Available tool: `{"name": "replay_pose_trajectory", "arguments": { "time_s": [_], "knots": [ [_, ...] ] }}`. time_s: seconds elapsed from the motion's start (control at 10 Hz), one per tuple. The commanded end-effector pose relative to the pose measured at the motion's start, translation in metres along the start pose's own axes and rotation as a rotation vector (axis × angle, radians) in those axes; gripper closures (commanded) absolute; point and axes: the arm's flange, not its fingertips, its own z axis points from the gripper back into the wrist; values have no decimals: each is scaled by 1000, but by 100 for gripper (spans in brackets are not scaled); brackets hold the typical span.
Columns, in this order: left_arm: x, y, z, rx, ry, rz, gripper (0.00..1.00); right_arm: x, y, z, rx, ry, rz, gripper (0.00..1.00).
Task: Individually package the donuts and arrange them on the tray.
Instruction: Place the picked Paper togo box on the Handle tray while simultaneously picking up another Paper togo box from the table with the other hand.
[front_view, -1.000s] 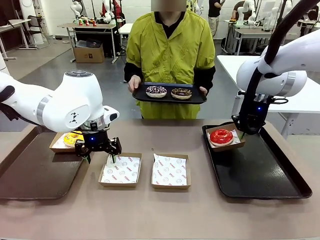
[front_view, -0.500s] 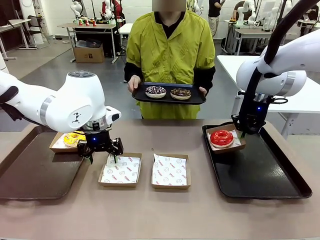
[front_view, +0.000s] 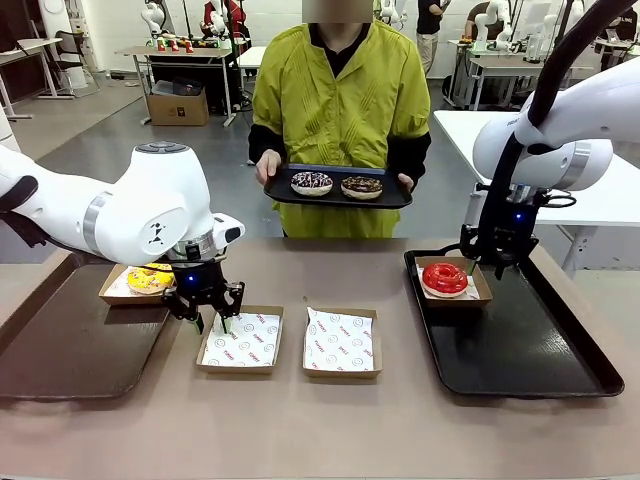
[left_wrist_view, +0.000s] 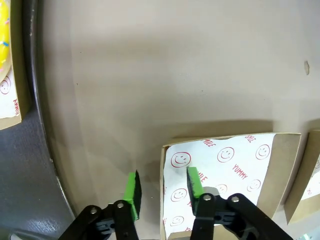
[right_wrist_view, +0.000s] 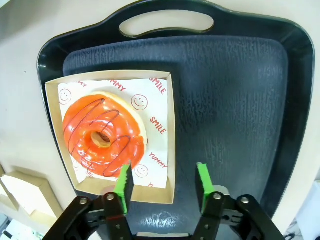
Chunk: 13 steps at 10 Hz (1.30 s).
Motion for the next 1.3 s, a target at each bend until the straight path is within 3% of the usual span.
{"name": "replay_pose_trajectory", "arguments": {
  "time_s": [0.0,0.6,0.9,1.2],
  "knots": [
    [1,1,6,-16,16,-9,100,6,-1,0,-4,14,-5,0],
    [-3,5,21,-26,14,-6,100,0,-11,13,39,-12,-21,0],
    [-6,8,89,-80,37,-56,100,-32,-59,73,379,26,163,0],
    [15,4,160,-110,-33,-43,100,-63,-147,125,690,-29,152,0]
  ]
}}
